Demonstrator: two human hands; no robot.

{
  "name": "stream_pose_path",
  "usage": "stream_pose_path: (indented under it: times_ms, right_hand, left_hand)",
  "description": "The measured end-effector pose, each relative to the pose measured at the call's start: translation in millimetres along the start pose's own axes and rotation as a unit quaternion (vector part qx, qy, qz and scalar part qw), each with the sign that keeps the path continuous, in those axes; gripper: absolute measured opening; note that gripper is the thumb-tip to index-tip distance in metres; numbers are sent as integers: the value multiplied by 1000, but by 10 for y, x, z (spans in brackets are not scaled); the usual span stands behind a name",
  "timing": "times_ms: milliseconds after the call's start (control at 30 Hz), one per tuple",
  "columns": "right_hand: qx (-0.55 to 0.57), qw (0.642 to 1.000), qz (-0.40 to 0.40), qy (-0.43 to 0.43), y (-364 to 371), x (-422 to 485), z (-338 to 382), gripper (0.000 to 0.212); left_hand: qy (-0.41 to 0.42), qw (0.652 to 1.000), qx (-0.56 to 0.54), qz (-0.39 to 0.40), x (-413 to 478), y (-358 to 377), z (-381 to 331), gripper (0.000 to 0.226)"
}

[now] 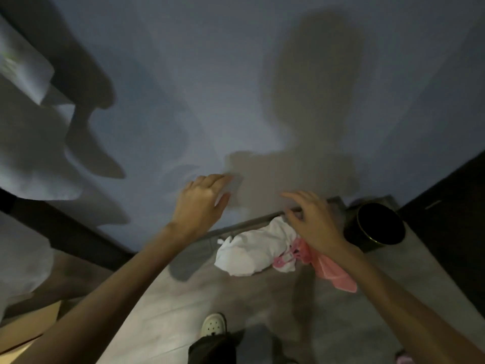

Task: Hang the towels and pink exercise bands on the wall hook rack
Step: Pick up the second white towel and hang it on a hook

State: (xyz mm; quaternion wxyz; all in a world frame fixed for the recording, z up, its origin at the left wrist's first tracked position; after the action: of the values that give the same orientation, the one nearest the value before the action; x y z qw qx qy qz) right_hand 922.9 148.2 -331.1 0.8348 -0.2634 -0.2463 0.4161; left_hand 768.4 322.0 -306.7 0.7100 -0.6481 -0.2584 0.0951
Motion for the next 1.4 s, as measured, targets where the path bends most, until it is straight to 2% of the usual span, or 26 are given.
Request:
stream_pose_path:
  times_ms: [167,367,467,600,767,933,1067,1233,1400]
  right_hand:
    - [11,996,48,73,907,243,-327,38]
    - [29,986,78,141,1818,465,-947,31]
    - [15,977,113,179,2321,476,-1410,34]
    - [-16,967,172,189,3032,417,-2204,35]
    - [-7,965,189,182,3952,367,-3306,36]
    - [13,964,202,175,4871,504,-4366,40]
    - [-43,956,254,138,5508,588,-5100,47]
    - [-79,945,284,141,6060,661,-5750,51]
    - [-150,926,324,124,6279,708,-5958,51]
  left_hand:
    - [-18,995,-19,94,-82,906,639,40]
    - [-41,980,-54,189,-299,1999,951,43]
    - [-69,971,-86,213,-458,2612,986,41]
    - [-108,957,-110,248,-727,3677,981,44]
    - [-135,936,-138,295,-1042,5244,924,51]
    - [-158,916,-198,311,-1132,6821,806,53]
    - [-170,913,-220,297,-1165,7837,660,54]
    - [-190,919,-211,275,-1192,8592,592,53]
    - [-200,910,-244,271,-1182,8836,570,42]
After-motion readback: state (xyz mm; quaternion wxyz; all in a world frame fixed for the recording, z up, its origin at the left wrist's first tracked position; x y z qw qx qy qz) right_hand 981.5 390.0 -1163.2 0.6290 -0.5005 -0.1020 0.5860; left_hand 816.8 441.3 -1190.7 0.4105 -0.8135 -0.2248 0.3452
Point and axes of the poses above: each hand's wrist, its own x-axis towards the middle knuckle, its own y-axis out of the palm, z = x × y, the point moved 5 cm from there along x, towards the middle knuckle, and after that the axes turned 15 degrees about x, right-handed, at the moved point
